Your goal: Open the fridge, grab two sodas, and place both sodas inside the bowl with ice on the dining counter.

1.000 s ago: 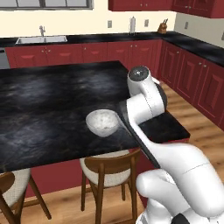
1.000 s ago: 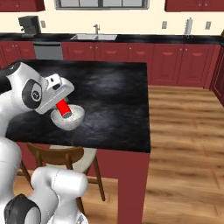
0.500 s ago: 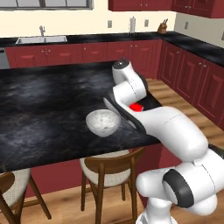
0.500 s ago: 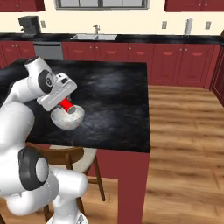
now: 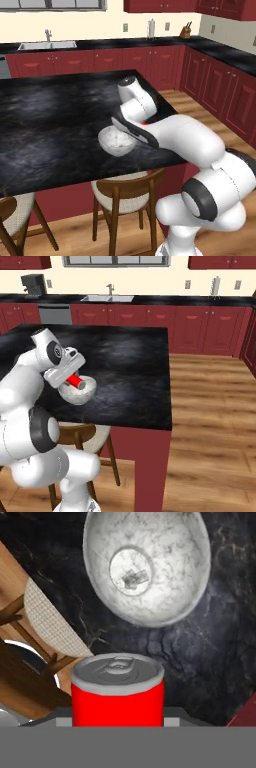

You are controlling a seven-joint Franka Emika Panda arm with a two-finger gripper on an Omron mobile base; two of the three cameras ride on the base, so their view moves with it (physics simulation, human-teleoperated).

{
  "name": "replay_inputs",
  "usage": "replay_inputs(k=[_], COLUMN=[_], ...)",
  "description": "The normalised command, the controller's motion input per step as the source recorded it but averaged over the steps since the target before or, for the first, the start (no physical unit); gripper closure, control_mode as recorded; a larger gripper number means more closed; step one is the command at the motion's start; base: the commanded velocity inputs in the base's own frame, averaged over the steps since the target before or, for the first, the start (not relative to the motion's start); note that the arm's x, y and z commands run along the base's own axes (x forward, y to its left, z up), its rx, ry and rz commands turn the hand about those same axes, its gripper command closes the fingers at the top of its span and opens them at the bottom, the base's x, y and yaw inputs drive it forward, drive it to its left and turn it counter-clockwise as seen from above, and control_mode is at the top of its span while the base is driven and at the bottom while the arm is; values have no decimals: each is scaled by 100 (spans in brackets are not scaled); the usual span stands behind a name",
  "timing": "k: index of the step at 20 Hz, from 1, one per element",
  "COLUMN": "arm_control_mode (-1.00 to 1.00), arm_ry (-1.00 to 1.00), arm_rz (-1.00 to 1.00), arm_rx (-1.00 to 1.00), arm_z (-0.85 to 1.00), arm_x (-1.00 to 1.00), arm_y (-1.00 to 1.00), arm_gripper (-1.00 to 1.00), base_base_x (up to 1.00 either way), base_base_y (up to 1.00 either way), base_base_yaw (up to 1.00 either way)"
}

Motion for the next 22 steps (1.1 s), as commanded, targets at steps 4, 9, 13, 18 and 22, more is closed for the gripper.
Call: replay_inputs(k=[4, 9, 13, 18, 22], arm_control_mode=[-100, -100, -100, -100, -100], arm_ry=[9, 6, 6, 3, 5], arm_rz=[9, 14, 14, 13, 11], arm_rx=[-1, 3, 3, 1, 0], arm_z=[-21, -16, -25, -37, -34], arm_x=[27, 52, 50, 39, 31], arm_y=[33, 6, 4, 11, 13], arm_gripper=[100, 100, 100, 100, 100], base_base_x=[0, 0, 0, 0, 0], base_base_y=[0, 0, 0, 0, 0], base_base_yaw=[0, 0, 0, 0, 0])
